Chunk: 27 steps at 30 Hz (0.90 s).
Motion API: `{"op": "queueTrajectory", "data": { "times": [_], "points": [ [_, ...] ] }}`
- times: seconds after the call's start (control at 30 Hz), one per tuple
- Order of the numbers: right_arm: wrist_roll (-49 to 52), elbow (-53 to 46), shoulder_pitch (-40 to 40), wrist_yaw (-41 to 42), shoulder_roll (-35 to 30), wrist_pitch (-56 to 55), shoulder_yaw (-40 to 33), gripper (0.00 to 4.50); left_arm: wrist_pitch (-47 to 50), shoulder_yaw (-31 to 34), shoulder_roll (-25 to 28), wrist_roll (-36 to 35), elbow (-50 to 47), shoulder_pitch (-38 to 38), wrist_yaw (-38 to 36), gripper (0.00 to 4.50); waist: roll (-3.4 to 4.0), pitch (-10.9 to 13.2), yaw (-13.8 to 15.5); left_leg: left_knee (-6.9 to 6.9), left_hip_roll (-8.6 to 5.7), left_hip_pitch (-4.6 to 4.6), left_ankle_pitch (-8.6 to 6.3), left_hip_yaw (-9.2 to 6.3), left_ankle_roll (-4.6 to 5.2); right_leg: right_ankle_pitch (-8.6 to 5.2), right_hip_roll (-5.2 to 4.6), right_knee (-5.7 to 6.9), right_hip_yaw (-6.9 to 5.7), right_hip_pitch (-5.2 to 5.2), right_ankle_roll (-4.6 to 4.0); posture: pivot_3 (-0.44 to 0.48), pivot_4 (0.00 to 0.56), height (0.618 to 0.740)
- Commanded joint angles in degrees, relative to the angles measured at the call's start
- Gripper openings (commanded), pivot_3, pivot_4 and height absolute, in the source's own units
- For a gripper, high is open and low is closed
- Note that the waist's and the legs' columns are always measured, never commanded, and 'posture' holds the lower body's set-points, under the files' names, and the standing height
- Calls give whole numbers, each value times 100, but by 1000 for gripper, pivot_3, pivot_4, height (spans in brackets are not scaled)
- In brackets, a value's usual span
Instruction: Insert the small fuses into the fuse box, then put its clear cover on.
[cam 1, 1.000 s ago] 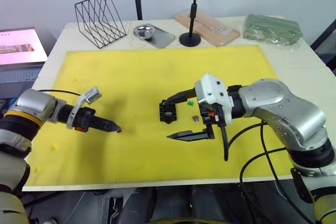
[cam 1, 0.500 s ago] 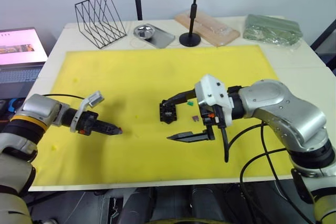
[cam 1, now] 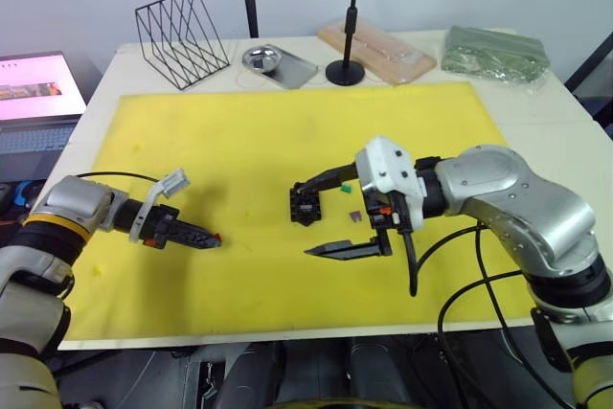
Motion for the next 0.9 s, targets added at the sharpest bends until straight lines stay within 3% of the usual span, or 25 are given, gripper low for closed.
{"op": "queueTrajectory", "data": {
  "times": [0.03, 0.07, 0.27, 0.47, 0.6, 0.7, 0.83, 0.9],
  "points": [
    [38, -60, -123, 30, 24, -92, -93, 4500, -62, -32, 32, 332, 204, 113, -7, 2309, 0, 0, 0, 0, 0, 0, 0, 0, 0, 0, 0, 0, 0, 0, 0, 0, 150, 740],
    [40, -60, -128, 24, 34, -88, -92, 4500, -68, -16, 22, 379, 247, 115, -7, 2125, 0, 0, -6, 0, 0, 0, 0, 0, 0, 0, 0, 0, 0, 0, 0, 0, 150, 740],
    [28, -38, -133, 35, 58, -115, -77, 4500, -162, 52, 64, 498, 264, 231, -7, 34, 0, 0, -34, -2, 1, -1, -3, 4, 5, 0, 1, 0, 0, -7, 0, 0, 150, 740],
    [11, 4, -123, 52, 89, -171, -58, 4500, -12, 248, 141, 452, 117, 345, -7, 34, 0, 0, -36, -2, 2, 0, -4, 4, 4, 0, 1, -1, 0, -7, 0, 0, 150, 740],
    [112, 25, -63, 7, 130, -92, -125, 4500, 541, 717, 419, -295, -526, 541, -7, 34, -1, 1, -70, -2, 3, -3, -7, 4, 2, 0, 1, -1, 1, -11, 0, 0, 150, 740],
    [314, 57, -61, -92, 183, 87, -274, 4500, 790, 1425, 522, -715, -1305, 834, 42, 34, -1, 2, -77, -3, 3, -5, -9, 2, 0, 0, -1, -1, 0, -14, 0, 0, 150, 740],
    [699, 204, -148, -291, 238, 453, -614, 4500, 763, 2708, 169, -1326, -2536, 1254, 799, 34, -2, 2, 19, 1, 2, -6, -9, 2, -2, 0, -9, -2, -2, -9, -1, 0, 150, 740],
    [777, 263, -167, -307, 212, 530, -681, 4500, 794, 3058, -14, -1480, -2961, 1381, 1135, 34, -3, 1, 39, 1, 0, -5, -9, 1, -3, 1, -14, -7, -6, -2, -1, 0, 150, 740]
  ]
}}
